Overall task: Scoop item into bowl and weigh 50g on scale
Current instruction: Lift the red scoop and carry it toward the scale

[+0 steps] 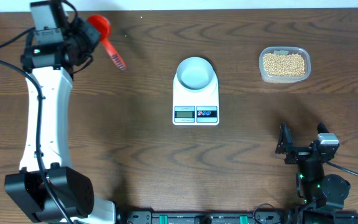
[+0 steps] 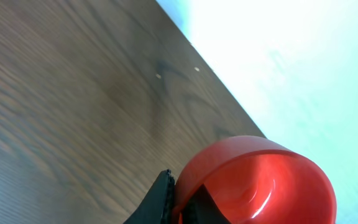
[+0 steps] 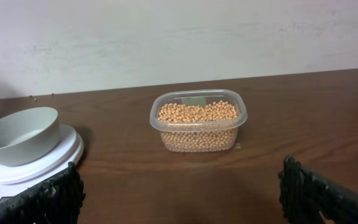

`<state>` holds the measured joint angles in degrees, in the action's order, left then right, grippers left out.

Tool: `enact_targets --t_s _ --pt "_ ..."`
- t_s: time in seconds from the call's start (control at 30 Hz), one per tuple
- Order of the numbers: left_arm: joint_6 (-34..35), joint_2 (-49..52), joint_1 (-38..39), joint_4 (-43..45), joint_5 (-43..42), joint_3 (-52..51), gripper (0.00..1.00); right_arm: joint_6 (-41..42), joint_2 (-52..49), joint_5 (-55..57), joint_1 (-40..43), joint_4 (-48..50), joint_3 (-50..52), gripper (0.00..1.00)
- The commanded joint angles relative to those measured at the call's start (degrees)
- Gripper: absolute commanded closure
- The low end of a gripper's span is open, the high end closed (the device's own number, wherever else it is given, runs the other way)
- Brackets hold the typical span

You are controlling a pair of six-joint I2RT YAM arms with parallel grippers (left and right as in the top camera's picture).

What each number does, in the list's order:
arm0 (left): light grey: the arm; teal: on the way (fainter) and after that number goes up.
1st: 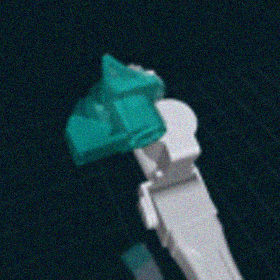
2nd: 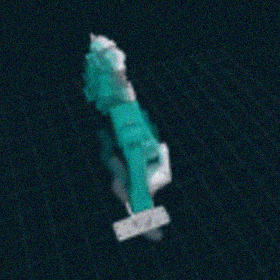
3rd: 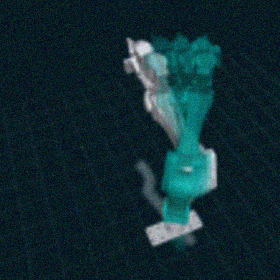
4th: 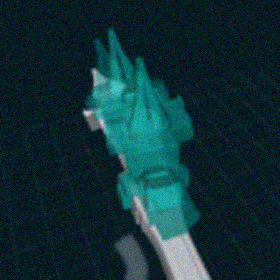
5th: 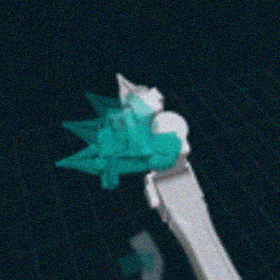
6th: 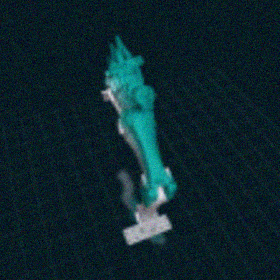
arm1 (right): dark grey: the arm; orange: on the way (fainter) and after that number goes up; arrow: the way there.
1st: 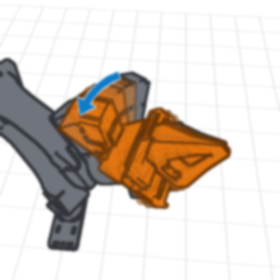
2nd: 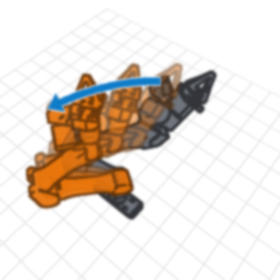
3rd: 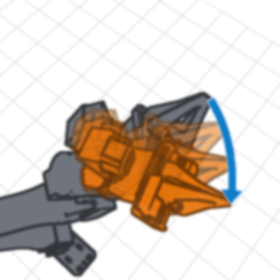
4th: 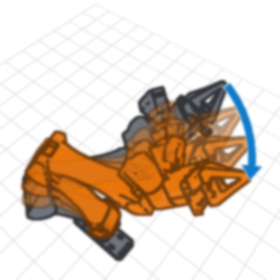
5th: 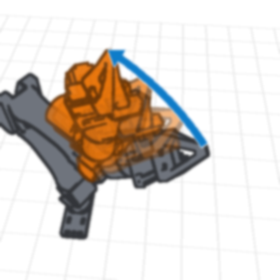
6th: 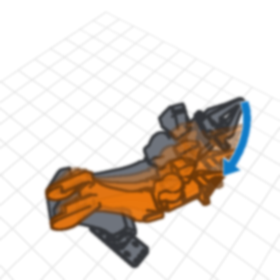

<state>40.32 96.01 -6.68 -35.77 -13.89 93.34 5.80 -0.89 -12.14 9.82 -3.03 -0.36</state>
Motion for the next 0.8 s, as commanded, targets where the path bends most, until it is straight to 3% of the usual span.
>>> enact_targets --t_s 0.0,0.17,0.47,0.77 --pt "4.0 -0.7 2.7 -0.1 -0.7 0.3 0.93 -0.1 0.3 0.0 -0.9 -0.2 0.0 0.01" --pt "4.0 -0.7 5.6 -0.1 -0.7 0.3 0.93 -0.1 0.3 0.0 -0.9 -0.2 0.0 0.01" --pt "12.0 -0.7 6.9 -0.2 -0.5 0.3 0.93 -0.1 0.3 0.0 -0.9 -0.2 0.0 0.01" --pt "29.2 -0.7 7.2 -1.7 -0.4 0.3 0.93 -0.1 0.3 0.0 -0.9 -0.2 0.0 0.01"
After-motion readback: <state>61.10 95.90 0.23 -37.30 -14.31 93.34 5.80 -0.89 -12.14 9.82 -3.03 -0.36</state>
